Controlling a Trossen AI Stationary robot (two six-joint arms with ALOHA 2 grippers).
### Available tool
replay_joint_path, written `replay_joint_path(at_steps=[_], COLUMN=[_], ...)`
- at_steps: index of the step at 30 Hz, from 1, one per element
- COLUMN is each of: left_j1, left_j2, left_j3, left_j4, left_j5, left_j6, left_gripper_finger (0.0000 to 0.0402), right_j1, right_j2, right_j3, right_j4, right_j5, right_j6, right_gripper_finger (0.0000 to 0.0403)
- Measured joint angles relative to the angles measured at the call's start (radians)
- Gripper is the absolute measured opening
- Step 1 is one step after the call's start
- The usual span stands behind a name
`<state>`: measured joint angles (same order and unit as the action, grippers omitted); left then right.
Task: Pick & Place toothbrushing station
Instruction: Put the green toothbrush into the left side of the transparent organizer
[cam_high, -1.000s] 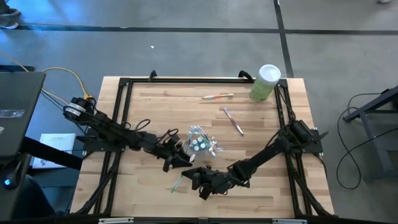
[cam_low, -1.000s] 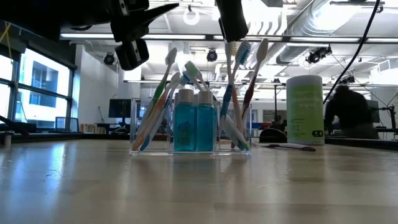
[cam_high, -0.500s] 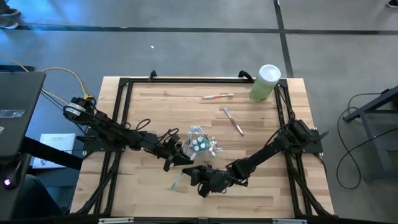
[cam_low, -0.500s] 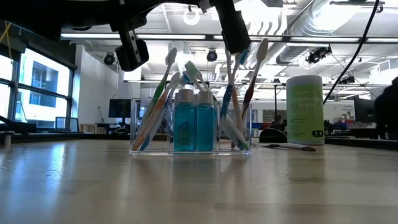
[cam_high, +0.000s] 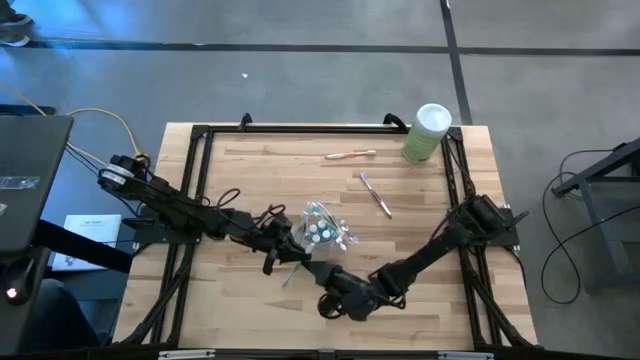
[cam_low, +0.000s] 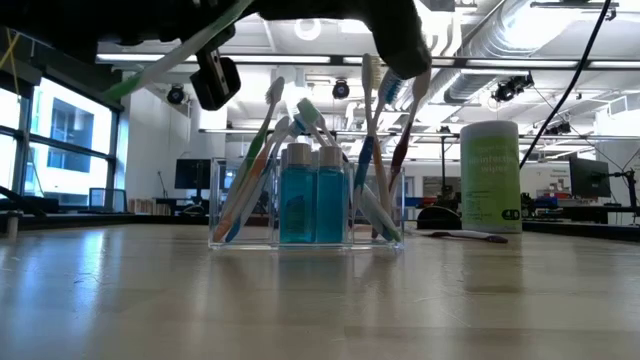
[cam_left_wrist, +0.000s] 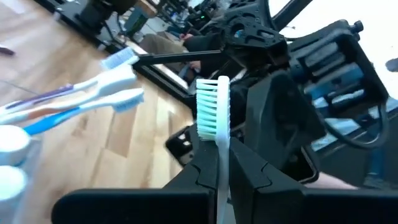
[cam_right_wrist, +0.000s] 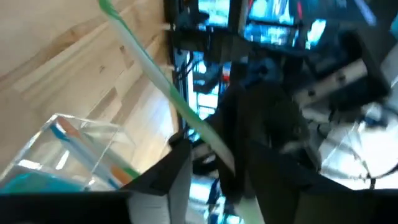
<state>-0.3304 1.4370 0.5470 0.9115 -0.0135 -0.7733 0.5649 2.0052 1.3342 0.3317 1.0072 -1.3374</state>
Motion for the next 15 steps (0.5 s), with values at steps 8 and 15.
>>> replay_joint_path(at_steps=[8,15], left_j1=[-0.017,-0.153], left_j2=[-0.152,-0.256], left_j3=[-0.001,-0.001], left_j4=[-0.15,-0.18], left_j5=[-0.089,-0.446], left_j6=[0.09,0.606], left_gripper_finger=[0.0006,0.0006], right_j1=[0.036,0.069], right_j2=[-0.002,-0.021], right_j3=[0.001,0.0], right_j4=[-0.008,0.0], right_j5=[0.175,0.259], right_j6=[0.121,0.171], right_gripper_finger=[0.0165,0.0152])
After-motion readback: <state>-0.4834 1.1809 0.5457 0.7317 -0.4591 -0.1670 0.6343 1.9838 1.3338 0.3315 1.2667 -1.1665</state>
